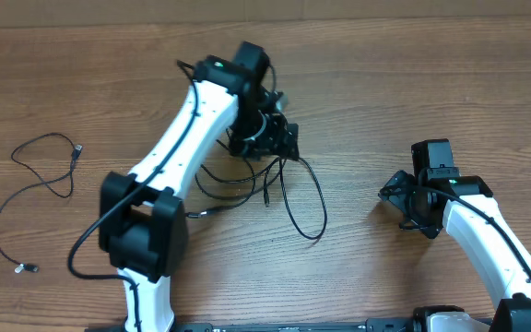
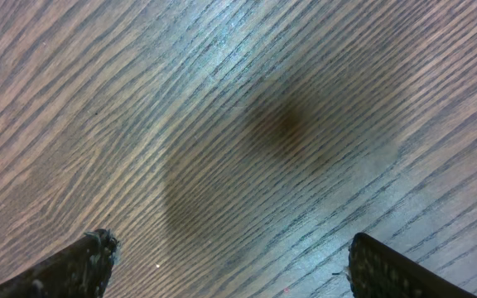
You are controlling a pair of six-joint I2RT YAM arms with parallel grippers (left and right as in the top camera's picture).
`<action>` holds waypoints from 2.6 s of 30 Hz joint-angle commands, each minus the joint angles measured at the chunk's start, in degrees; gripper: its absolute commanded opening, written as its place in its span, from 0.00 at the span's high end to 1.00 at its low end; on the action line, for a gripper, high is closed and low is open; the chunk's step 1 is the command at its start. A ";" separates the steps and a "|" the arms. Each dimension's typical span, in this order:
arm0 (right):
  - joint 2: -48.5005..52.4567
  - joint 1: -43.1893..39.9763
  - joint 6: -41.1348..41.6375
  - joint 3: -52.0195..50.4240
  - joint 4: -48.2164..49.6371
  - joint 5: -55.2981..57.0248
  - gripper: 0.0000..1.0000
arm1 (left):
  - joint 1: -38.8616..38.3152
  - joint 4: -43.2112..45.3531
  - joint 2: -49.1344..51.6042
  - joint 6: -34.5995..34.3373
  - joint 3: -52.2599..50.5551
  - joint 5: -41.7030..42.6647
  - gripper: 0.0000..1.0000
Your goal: Untangle cables
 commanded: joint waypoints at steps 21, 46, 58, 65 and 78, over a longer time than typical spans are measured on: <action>-0.79 -0.17 -0.28 1.07 0.22 -0.11 0.12 | -2.89 -1.09 3.69 -2.05 3.28 1.75 0.96; -0.79 -0.17 -0.31 1.07 0.24 0.11 0.12 | 8.79 -13.46 -2.86 5.86 76.06 -9.53 0.96; -0.79 -0.17 -0.28 1.07 0.24 0.09 0.12 | 26.29 -18.84 -7.50 0.85 75.47 -24.61 0.96; -0.79 -0.11 -23.32 1.07 8.52 -29.29 0.11 | 27.34 -22.73 -5.84 -2.78 72.89 -20.72 0.96; -0.68 -0.11 -31.78 1.05 9.03 -38.05 0.09 | 27.12 -22.93 -4.11 -0.55 72.67 -21.53 0.96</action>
